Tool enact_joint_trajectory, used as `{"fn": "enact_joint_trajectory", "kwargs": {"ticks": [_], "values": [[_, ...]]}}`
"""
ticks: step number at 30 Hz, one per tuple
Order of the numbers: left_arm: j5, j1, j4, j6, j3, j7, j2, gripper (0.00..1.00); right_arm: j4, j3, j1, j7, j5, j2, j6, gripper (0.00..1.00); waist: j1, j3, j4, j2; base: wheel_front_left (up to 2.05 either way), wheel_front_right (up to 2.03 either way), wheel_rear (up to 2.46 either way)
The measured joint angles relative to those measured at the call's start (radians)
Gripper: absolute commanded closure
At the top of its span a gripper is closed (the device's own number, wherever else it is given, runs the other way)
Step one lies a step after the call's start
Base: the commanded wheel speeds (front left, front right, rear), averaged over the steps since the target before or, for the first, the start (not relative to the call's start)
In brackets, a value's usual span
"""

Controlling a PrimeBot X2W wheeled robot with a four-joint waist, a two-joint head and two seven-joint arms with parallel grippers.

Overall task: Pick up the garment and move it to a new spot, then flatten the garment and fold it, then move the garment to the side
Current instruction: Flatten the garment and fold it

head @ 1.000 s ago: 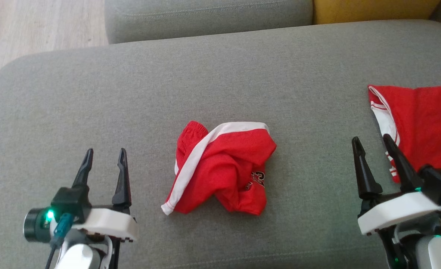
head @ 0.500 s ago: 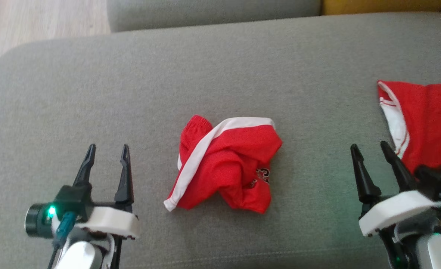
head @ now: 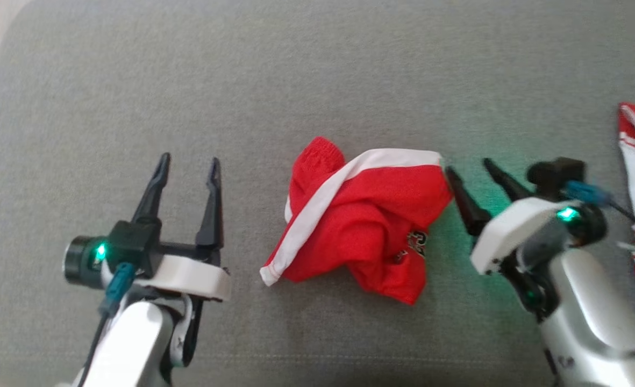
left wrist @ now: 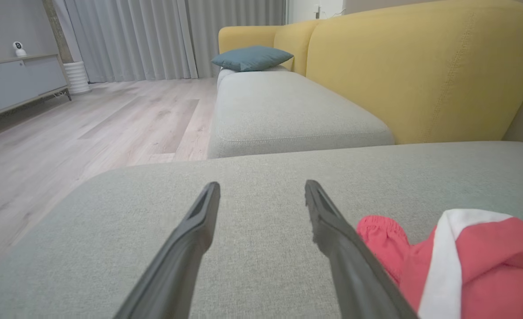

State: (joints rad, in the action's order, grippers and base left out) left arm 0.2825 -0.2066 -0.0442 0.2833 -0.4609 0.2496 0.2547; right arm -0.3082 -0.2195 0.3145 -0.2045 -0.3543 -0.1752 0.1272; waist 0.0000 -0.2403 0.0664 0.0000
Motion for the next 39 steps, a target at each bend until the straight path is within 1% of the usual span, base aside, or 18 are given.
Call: {"fn": "enact_joint_trajectory", "kwargs": {"ticks": [3,6,7,8,9,13,17,19,22,25,27,29,31,33,37,38,39], "values": [[0.000,-0.008,-0.013,-0.003,-0.009,0.000,-0.012,0.00,-0.068,-0.070,0.050,-0.019,-0.043,-0.009,0.000,0.00,0.0000,-0.017,0.020,0.0000,0.00,0.00,0.00],[-0.007,-0.008,-0.022,-0.012,-0.007,0.000,-0.012,0.00,-0.108,-0.129,0.084,-0.045,-0.097,-0.023,0.000,0.00,0.0000,-0.027,0.032,0.0000,0.00,0.00,0.00],[-0.011,-0.009,-0.022,-0.012,-0.007,0.000,-0.013,0.00,-0.118,-0.142,0.090,-0.052,-0.115,-0.027,0.000,0.11,0.0000,-0.029,0.034,0.0000,0.00,0.00,0.00],[-0.013,-0.010,-0.022,-0.012,-0.007,0.000,-0.014,0.00,-0.125,-0.156,0.094,-0.053,-0.130,-0.032,0.000,0.61,0.0000,-0.029,0.035,0.0000,0.00,0.00,0.00],[-0.017,-0.010,-0.021,-0.012,-0.006,0.000,-0.016,0.00,-0.126,-0.166,0.094,-0.050,-0.145,-0.035,0.000,1.00,0.0000,-0.030,0.036,0.0000,0.00,0.00,0.00],[-0.018,-0.010,-0.021,-0.018,0.002,0.000,-0.021,0.00,-0.119,-0.182,0.094,0.001,-0.173,-0.043,0.000,1.00,0.0000,-0.026,0.033,0.0000,0.00,0.00,0.00],[-0.027,-0.010,-0.021,-0.020,0.018,0.000,-0.024,0.00,-0.071,-0.144,0.087,0.067,-0.159,-0.067,0.000,1.00,0.0000,-0.018,0.025,0.0000,0.00,0.00,0.00],[-0.027,-0.008,-0.021,-0.020,0.021,0.000,-0.025,0.00,-0.037,-0.110,0.074,0.083,-0.123,-0.080,0.000,1.00,0.0000,-0.013,0.019,0.0000,0.00,0.00,0.00],[-0.028,-0.005,-0.020,-0.021,0.023,0.000,-0.027,0.00,0.021,-0.029,0.031,0.083,-0.053,-0.103,0.000,1.00,0.0000,-0.009,0.008,0.0000,0.00,0.00,0.00],[-0.034,-0.004,-0.019,-0.021,0.025,0.000,-0.029,0.00,0.103,0.054,-0.024,0.082,0.050,-0.128,0.000,1.00,0.0000,-0.007,-0.002,0.0000,0.00,0.00,0.00],[-0.035,-0.003,-0.019,-0.023,0.027,0.000,-0.030,0.00,0.163,0.088,-0.051,0.064,0.119,-0.132,0.000,1.00,0.0000,-0.007,-0.008,0.0000,0.00,0.00,0.00],[-0.035,-0.003,-0.019,-0.029,0.030,0.000,-0.030,0.00,0.208,0.084,-0.082,0.028,0.160,-0.127,0.000,1.00,0.0000,-0.007,-0.014,0.0000,0.00,0.00,0.00],[-0.035,-0.003,-0.019,-0.030,0.032,0.000,-0.031,0.00,0.228,0.055,-0.128,-0.004,0.177,-0.116,0.000,1.00,0.0000,-0.006,-0.018,0.0000,0.00,0.00,0.00],[-0.035,-0.002,-0.020,-0.035,0.037,0.000,-0.033,0.00,0.225,0.026,-0.186,-0.030,0.179,-0.097,0.000,1.00,0.0000,-0.005,-0.021,0.0000,0.00,0.00,0.00],[-0.035,-0.001,-0.023,-0.038,0.045,0.000,-0.033,0.00,0.187,0.006,-0.262,-0.038,0.180,-0.054,0.000,1.00,0.0000,0.003,-0.028,0.0000,0.00,0.00,0.00],[-0.035,-0.001,-0.025,-0.038,0.045,0.000,-0.033,0.00,0.177,0.008,-0.267,-0.036,0.179,-0.046,0.000,0.97,0.0000,0.006,-0.031,0.0000,0.00,0.00,0.00],[-0.035,0.000,-0.026,-0.038,0.046,0.000,-0.033,0.00,0.167,0.013,-0.267,-0.029,0.180,-0.037,0.000,0.35,0.0000,0.009,-0.033,0.0000,0.00,0.00,0.00]]}}
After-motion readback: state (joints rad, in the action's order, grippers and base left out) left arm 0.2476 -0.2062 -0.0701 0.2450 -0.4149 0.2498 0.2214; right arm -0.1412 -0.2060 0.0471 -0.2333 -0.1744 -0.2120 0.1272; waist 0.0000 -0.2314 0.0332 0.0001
